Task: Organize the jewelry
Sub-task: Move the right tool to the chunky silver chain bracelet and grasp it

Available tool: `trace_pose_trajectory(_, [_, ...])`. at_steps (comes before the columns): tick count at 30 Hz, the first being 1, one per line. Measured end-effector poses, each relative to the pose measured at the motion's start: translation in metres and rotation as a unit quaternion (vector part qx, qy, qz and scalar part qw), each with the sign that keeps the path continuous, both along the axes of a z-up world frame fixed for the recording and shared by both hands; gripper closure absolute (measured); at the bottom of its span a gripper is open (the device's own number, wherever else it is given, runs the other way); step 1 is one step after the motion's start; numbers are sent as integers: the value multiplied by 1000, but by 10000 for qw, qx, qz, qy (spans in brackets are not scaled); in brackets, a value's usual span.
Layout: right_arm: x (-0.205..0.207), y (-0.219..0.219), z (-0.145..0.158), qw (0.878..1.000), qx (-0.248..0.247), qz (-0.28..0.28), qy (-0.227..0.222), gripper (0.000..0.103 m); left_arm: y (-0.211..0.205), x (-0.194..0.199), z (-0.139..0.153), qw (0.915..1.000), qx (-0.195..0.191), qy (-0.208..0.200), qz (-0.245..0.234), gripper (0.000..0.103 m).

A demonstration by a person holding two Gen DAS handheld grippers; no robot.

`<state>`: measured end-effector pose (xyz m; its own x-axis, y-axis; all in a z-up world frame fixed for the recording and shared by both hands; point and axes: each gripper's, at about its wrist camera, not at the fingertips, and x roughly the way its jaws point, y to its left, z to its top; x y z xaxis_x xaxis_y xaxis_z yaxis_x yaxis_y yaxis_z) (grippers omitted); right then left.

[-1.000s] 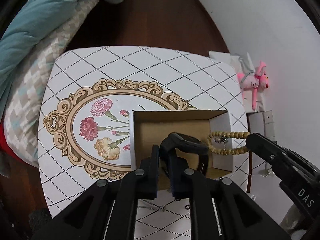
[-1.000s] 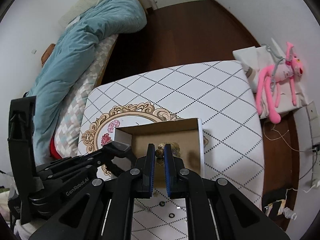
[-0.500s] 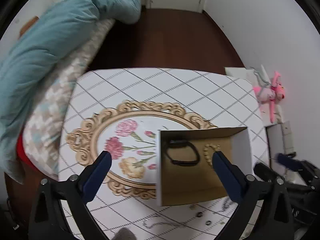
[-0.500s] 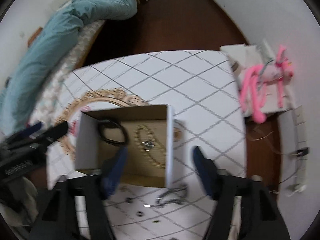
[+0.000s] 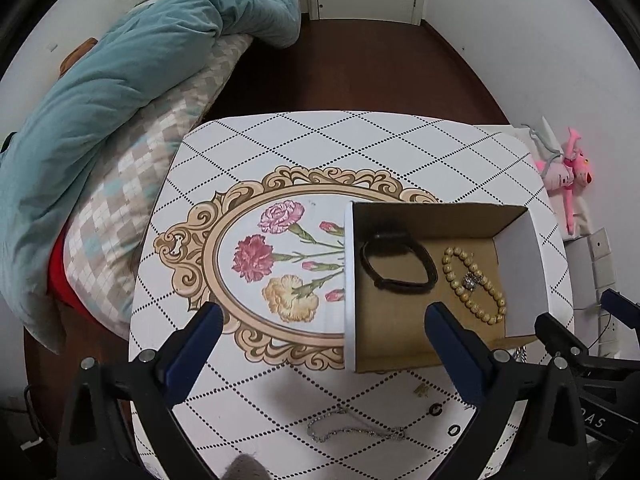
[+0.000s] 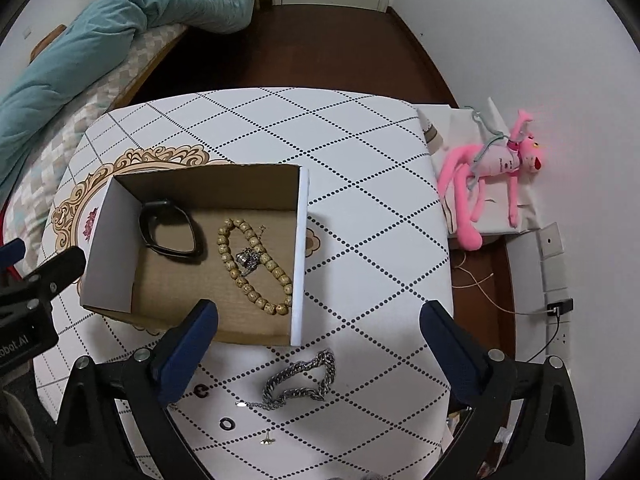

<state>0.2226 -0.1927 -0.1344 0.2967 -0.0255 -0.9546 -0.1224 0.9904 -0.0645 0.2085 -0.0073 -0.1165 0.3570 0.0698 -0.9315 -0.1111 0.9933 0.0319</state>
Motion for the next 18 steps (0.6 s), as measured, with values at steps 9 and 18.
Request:
trace_pose_trajectory(9, [-22,-5,31,9988,-39,-155,-457,1,-2,-22,26,9995,-38,-302,29,0])
trace_pose_trajectory(18, [-53,-9,79,9942,-30,-248,-1047,1,-6,-46,56,9980,-84,-623,13,0])
